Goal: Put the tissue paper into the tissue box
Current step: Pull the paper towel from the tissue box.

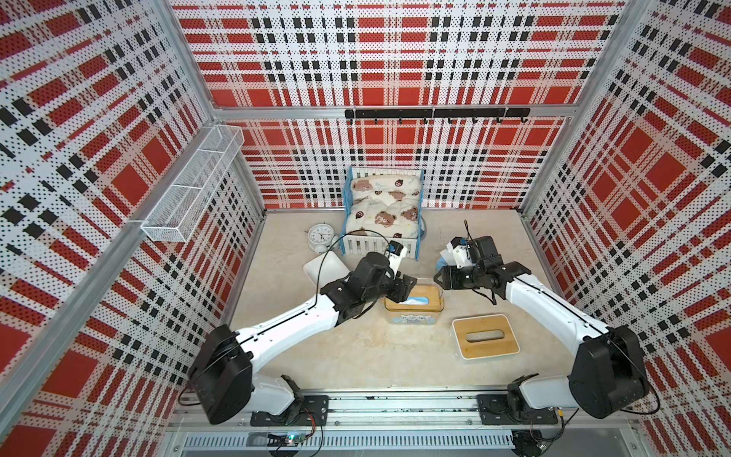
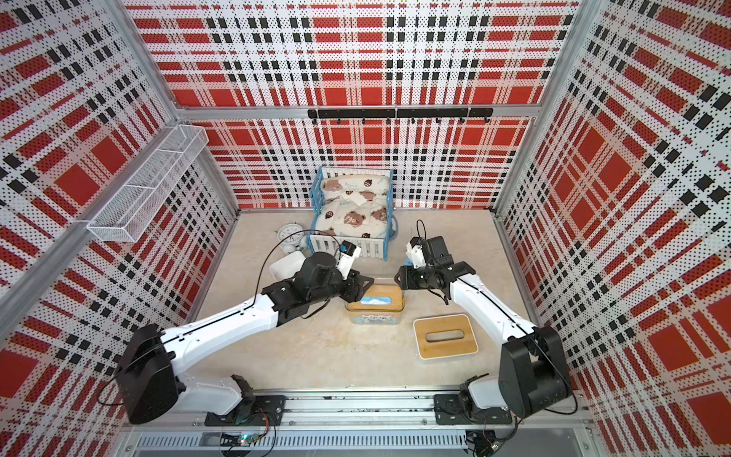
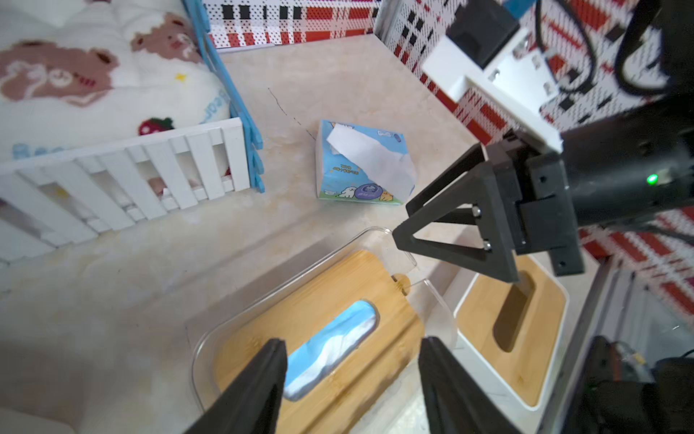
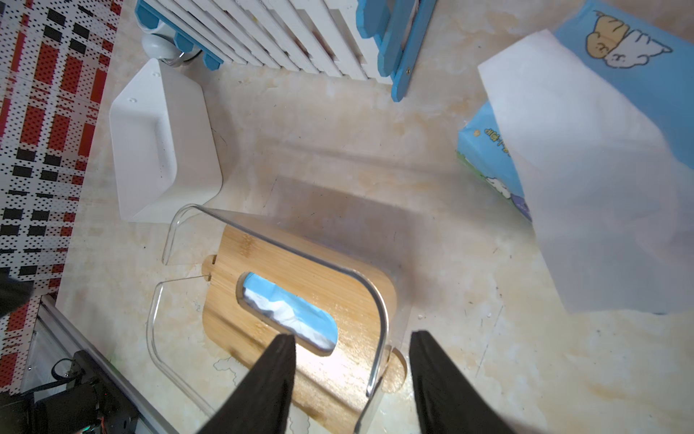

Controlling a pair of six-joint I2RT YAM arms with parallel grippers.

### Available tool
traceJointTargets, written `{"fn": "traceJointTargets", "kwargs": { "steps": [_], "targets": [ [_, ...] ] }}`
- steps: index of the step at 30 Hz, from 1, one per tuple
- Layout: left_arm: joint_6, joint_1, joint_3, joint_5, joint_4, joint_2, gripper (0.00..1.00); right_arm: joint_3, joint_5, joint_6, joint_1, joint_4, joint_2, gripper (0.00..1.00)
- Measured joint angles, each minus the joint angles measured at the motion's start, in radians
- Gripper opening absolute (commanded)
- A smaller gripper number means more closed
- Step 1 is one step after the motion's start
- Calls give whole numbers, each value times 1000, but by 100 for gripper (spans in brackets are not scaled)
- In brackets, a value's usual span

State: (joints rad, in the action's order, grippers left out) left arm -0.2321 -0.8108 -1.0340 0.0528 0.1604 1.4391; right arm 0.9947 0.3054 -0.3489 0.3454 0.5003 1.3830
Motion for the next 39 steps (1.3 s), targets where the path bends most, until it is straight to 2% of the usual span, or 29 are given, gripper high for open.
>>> {"fn": "traceJointTargets", "kwargs": {
  "steps": [7,12,15,24,29,35,39],
  "targets": [
    [174,-10,-158,44,190,222,48,-76,-19,-3,-2,-70,-50,56],
    [249,-6,-249,90,290,338,35,-95,-41,8,-6,-82,-78,56],
    [281,1,-275,105,336,389,32,-106,-49,13,-10,-85,-94,56],
    [313,26,-285,142,393,420,27,-116,-44,14,-10,-89,-104,56],
    [323,27,-306,160,399,447,20,-116,-37,13,-10,-89,-102,56],
    [340,31,-316,181,401,462,18,-113,-32,11,-10,-88,-83,56],
    [350,31,-327,176,405,478,12,-113,-26,7,-10,-88,-79,56]
  ]
}}
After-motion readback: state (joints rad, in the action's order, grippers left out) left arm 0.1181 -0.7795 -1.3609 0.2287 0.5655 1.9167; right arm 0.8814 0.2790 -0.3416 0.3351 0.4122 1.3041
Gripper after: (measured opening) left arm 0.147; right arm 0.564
